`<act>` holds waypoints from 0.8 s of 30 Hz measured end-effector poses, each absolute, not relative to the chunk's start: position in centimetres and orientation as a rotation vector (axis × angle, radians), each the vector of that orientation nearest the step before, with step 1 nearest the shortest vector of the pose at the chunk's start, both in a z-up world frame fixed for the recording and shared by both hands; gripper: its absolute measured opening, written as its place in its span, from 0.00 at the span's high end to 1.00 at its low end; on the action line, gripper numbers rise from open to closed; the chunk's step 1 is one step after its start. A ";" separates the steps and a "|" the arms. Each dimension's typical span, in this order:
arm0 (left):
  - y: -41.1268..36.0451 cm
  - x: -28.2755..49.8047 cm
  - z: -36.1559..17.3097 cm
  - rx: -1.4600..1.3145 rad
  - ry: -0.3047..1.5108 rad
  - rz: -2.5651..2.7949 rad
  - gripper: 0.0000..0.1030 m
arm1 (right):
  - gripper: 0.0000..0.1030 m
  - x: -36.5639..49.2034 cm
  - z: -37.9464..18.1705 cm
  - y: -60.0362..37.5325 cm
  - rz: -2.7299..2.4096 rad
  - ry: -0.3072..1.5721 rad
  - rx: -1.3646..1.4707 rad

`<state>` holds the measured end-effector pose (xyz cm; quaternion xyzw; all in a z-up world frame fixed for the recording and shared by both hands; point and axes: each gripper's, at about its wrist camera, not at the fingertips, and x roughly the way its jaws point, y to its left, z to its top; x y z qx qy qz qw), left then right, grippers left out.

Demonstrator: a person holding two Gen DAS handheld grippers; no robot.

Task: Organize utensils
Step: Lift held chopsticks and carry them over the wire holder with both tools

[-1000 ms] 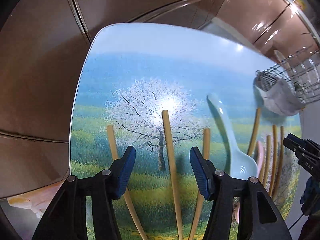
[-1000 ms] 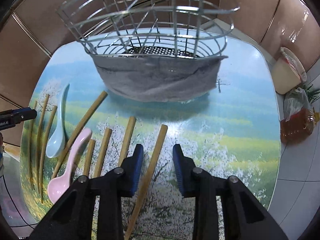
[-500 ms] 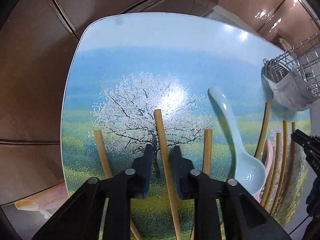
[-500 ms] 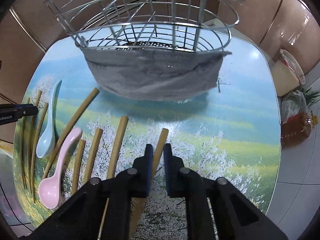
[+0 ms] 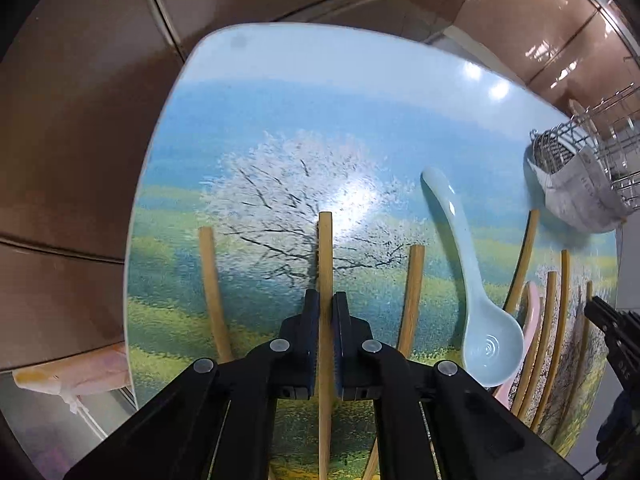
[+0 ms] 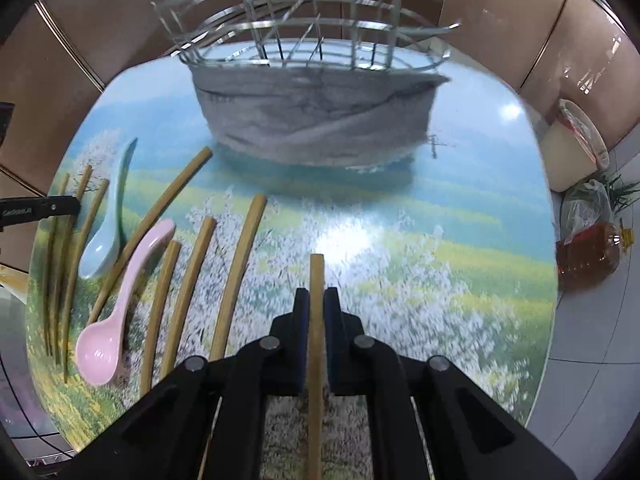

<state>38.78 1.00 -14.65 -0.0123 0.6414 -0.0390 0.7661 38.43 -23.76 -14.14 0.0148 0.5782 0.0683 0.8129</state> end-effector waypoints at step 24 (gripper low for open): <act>3.8 27.1 7.4 -0.184 0.843 -0.179 0.94 | 0.94 23.3 6.6 -24.0 0.194 0.663 0.125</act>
